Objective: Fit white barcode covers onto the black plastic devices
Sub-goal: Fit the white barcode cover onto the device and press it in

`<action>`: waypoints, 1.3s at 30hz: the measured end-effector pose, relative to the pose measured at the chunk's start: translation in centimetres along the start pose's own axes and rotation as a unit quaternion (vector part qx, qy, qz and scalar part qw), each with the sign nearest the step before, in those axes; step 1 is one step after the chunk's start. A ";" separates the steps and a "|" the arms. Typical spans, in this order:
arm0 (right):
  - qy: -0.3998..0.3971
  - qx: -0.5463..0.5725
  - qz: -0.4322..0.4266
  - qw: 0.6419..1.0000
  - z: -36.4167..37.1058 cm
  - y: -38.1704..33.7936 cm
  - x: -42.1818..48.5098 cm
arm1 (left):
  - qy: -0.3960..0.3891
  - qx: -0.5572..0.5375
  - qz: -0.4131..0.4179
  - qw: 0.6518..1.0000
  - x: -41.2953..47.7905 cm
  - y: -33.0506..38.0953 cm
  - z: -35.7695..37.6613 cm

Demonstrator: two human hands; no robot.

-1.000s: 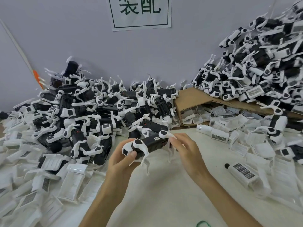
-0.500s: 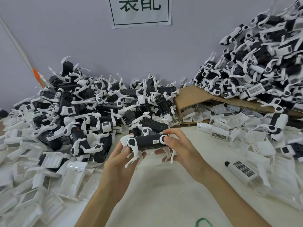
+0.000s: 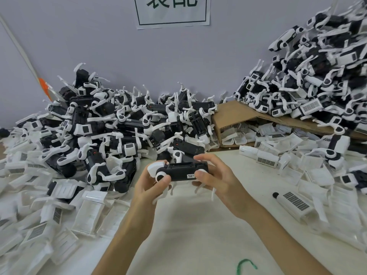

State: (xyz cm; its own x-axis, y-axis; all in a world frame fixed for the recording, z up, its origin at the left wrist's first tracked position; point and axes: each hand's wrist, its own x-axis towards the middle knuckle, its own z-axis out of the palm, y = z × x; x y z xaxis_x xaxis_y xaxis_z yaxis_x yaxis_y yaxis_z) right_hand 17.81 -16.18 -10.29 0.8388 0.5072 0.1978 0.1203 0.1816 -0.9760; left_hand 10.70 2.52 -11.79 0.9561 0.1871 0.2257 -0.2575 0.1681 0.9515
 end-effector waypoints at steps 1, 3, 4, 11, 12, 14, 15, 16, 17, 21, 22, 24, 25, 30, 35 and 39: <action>-0.006 -0.017 0.001 1.000 0.1 0.1 0.0 | 0.002 -0.003 0.002 1.000 0.0 0.0 -0.1; -0.011 -0.039 -0.005 0.999 0.2 0.0 0.0 | 0.006 -0.007 0.002 1.000 0.1 0.0 -0.3; -0.009 -0.045 -0.011 0.999 0.2 0.0 0.0 | 0.007 -0.009 0.001 1.000 0.1 0.0 -0.3; 0.129 -0.049 -0.088 0.987 0.9 0.6 0.4 | 0.068 0.055 -0.019 0.996 0.0 -0.7 1.4; 0.162 -0.049 -0.110 0.979 0.9 0.7 0.4 | 0.088 0.083 -0.015 0.993 0.0 -0.8 1.5; 0.221 -0.046 -0.144 0.963 0.5 0.6 0.5 | 0.099 0.123 0.000 0.987 0.0 -0.8 1.3; 0.243 -0.039 -0.155 0.957 0.1 0.4 0.5 | 0.082 0.126 0.005 0.989 0.0 -0.7 1.1; 0.256 -0.031 -0.162 0.953 -0.1 0.1 0.5 | 0.055 0.118 0.001 0.992 0.0 -0.6 1.0; 0.258 -0.027 -0.161 0.952 -0.3 0.0 0.5 | 0.021 0.104 -0.012 0.994 0.0 -0.5 1.0; 0.141 -0.114 -0.144 0.973 0.8 0.5 -0.4 | -0.049 0.074 -0.067 0.994 -0.2 -1.0 1.9; 0.100 -0.150 -0.140 0.974 1.3 0.8 -0.7 | -0.043 0.061 -0.075 0.994 -0.3 -1.3 2.2; 0.036 -0.231 -0.145 0.961 2.2 1.2 -1.2 | -0.009 0.008 -0.093 0.996 -0.2 -1.7 2.4; 0.020 -0.275 -0.159 0.948 2.4 1.2 -1.2 | 0.015 -0.023 -0.101 0.994 -0.1 -1.6 2.2; 0.187 -0.405 -0.205 0.871 -0.2 0.3 0.1 | 0.084 -0.081 -0.114 0.987 0.6 -0.8 0.4; 0.342 -0.528 0.003 0.777 -6.8 0.4 0.7 | 0.067 -0.053 -0.133 0.987 0.3 -0.8 0.8; 0.341 -0.583 0.141 0.723 -9.5 1.3 0.4 | 0.040 -0.003 -0.147 0.988 0.0 -1.0 1.3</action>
State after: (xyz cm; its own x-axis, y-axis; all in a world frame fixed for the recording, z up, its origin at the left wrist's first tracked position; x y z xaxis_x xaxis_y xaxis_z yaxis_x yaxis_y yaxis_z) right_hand 23.39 -23.74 -12.34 0.9364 -0.2214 0.2723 -0.0752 -0.8845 -0.4605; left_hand 11.18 1.10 -12.47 0.9757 0.2045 -0.0783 0.0295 0.2317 0.9723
